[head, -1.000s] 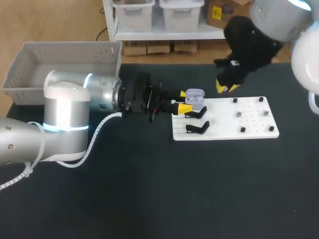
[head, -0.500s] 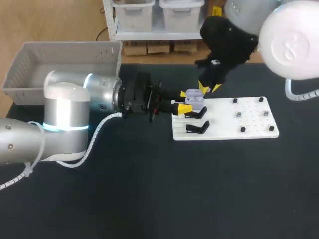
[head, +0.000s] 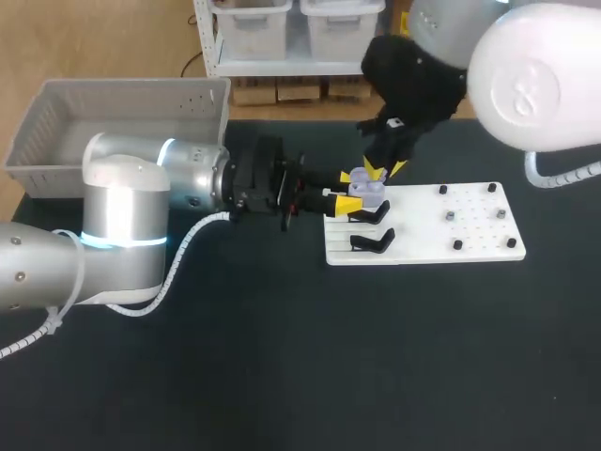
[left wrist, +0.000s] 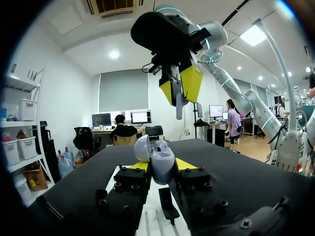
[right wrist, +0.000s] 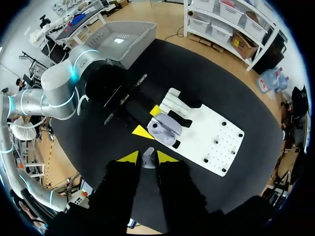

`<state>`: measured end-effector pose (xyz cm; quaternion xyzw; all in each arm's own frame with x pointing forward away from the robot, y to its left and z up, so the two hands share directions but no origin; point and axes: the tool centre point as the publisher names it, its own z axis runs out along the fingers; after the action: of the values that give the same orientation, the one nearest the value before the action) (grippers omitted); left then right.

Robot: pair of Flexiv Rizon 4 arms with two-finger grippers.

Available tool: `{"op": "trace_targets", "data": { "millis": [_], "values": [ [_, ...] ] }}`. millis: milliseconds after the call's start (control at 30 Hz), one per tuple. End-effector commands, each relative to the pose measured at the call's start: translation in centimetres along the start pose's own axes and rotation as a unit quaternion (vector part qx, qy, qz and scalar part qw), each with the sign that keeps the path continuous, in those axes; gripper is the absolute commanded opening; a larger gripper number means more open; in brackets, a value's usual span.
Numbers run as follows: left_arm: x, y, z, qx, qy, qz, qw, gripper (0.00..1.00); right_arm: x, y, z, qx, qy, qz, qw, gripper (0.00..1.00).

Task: Pick up each earbud case from the left stands, insert the matching earbuds, close the lid, and place the case in the box.

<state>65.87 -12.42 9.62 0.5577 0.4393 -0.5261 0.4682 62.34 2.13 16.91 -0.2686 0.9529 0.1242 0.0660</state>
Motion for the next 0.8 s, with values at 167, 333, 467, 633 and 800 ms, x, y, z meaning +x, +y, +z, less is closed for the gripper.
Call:
{"op": "trace_targets", "data": {
  "millis": [167,333,467,633,800],
  "values": [
    [0.0,-0.1,0.1,-0.002,0.0,0.001,1.0,0.0,-1.4,-0.1,0.9,-0.007,0.028,-0.009,1.0,0.0],
    [0.0,-0.1,0.1,-0.002,0.0,0.001,1.0,0.0,-1.6,-0.3,1.3,-0.011,0.037,-0.007,0.999,0.0],
    [0.0,-0.1,0.1,-0.002,0.0,0.001,1.0,0.0,-1.7,-0.1,1.7,-0.013,0.042,-0.01,0.999,0.0],
    [0.0,-0.1,0.1,-0.002,0.0,0.001,1.0,0.0,-1.9,0.4,2.1,-0.014,0.046,-0.017,0.999,0.0],
    [0.0,-0.1,0.1,-0.002,0.0,0.001,1.0,0.0,-2.0,0.4,2.5,-0.014,0.05,-0.019,0.998,0.0]
  ]
}}
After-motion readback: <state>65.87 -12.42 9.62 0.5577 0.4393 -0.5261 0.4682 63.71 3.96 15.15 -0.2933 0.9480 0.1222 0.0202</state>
